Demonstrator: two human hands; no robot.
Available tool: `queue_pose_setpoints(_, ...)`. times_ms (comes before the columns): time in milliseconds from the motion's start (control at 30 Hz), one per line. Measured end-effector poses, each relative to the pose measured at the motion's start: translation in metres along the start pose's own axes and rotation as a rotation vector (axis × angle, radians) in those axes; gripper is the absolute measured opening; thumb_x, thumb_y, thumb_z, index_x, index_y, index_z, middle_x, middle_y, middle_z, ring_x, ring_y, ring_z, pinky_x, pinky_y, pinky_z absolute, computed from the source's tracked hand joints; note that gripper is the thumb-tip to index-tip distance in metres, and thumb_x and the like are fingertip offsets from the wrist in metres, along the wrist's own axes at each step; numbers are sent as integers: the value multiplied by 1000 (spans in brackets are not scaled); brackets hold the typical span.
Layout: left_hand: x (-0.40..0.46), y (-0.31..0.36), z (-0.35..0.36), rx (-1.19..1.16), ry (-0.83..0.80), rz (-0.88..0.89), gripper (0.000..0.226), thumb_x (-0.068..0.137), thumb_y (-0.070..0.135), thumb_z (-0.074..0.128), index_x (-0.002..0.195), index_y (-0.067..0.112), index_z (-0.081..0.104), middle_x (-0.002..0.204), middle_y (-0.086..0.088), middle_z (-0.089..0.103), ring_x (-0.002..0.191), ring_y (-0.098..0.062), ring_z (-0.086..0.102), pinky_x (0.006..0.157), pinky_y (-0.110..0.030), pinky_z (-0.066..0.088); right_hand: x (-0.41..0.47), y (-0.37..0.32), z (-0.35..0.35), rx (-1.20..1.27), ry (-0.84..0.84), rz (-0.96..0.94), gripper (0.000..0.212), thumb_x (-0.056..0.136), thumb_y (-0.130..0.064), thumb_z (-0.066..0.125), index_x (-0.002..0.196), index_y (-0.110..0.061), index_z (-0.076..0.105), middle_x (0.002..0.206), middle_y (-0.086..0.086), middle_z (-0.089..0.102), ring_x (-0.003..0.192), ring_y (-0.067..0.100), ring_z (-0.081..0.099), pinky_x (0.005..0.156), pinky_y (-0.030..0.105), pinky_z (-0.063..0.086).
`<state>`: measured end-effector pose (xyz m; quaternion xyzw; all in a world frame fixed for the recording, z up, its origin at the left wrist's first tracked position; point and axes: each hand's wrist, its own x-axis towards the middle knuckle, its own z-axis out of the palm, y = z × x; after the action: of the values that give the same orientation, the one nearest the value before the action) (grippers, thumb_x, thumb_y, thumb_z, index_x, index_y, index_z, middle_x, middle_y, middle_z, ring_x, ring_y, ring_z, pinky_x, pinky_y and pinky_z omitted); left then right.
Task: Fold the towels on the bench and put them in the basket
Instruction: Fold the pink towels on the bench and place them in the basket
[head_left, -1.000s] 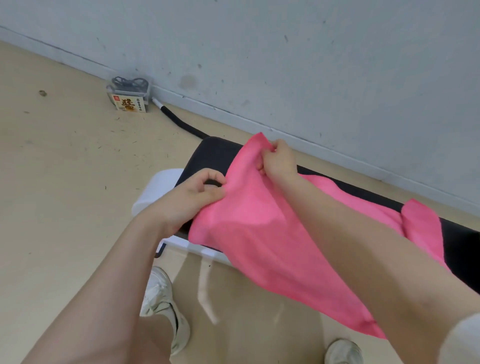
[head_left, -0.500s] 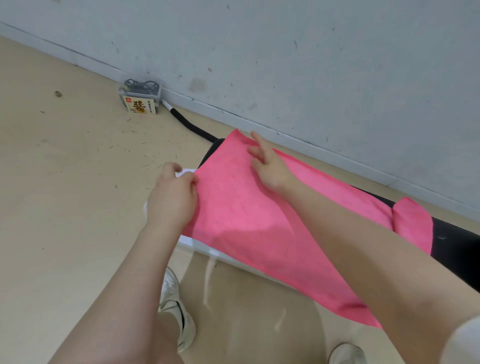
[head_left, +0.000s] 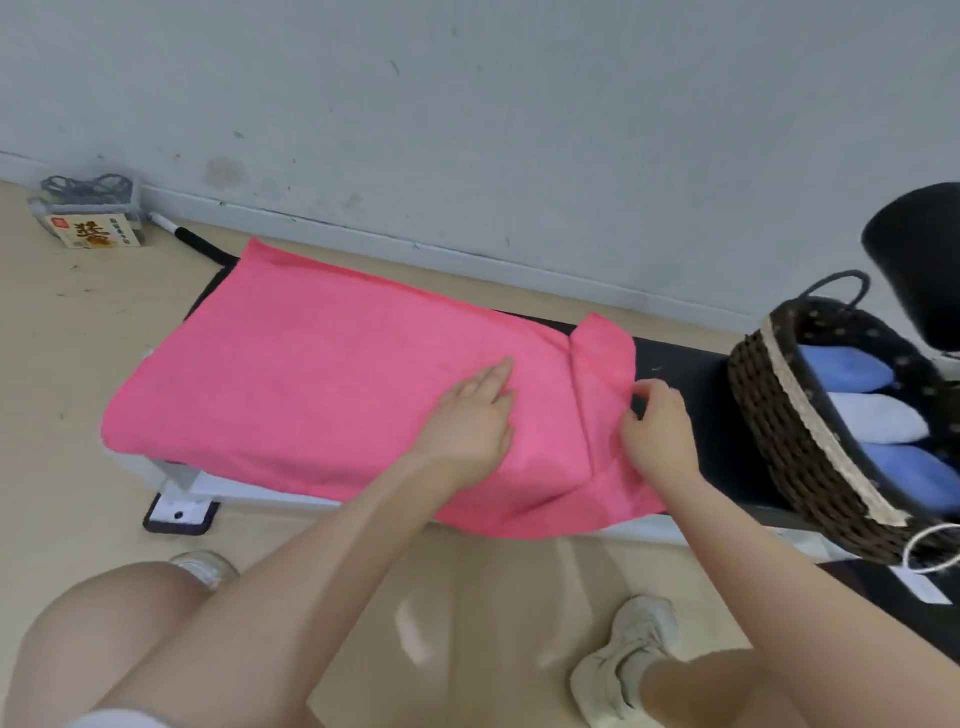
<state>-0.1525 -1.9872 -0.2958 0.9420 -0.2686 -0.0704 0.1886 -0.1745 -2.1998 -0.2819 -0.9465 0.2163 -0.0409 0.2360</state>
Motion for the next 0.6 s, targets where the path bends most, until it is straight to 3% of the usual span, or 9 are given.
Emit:
queue_pose_setpoints(100,23,37,16,60,-75,27,56,98,33,33,148,11,19,159,-5,-4,146,-21,5,117,-34,6,-1,33,-13,-66,-139,31,16,81,-35,49,84,-23,60,96,9,55,90,31,51,74,35,43)
queue_pose_setpoints(167,35,55,28,90,-126,30,58,99,37,28,149,14,11,159,-4,-2,146,-20,2,117,-35,1,-7,44,-13,-30,-156,-15,16,77,-44,50,71,-30,53,88,6,58,85,28,52,70,33,42)
queue_pose_setpoints(267,43,66,40,149,-121,-21,60,99,41,22,150,15,3,159,-3,-3,146,-18,-3,117,-37,-3,-14,51,-16,-22,-203,-42,13,83,-28,58,74,-22,52,90,2,60,87,23,57,73,35,47)
queue_pose_setpoints(400,42,67,42,210,-118,-21,63,98,46,20,150,17,-1,159,-3,-5,146,-18,-4,117,-36,-4,-11,61,-31,-105,-287,2,12,81,-11,52,70,-15,49,89,8,62,83,29,60,68,36,48)
queue_pose_setpoints(500,42,67,44,235,-111,-28,73,89,57,10,150,18,1,159,-2,-4,146,-19,-3,117,-36,-3,-12,77,-51,-229,-340,106,6,75,-14,51,72,-13,46,87,8,58,81,30,58,61,31,43)
queue_pose_setpoints(600,43,69,45,228,-98,-30,81,80,59,7,150,18,3,159,-2,-3,146,-19,-2,117,-36,-2,-19,89,-65,-430,-490,172,14,76,-19,54,69,-15,43,76,1,51,78,28,54,66,30,41)
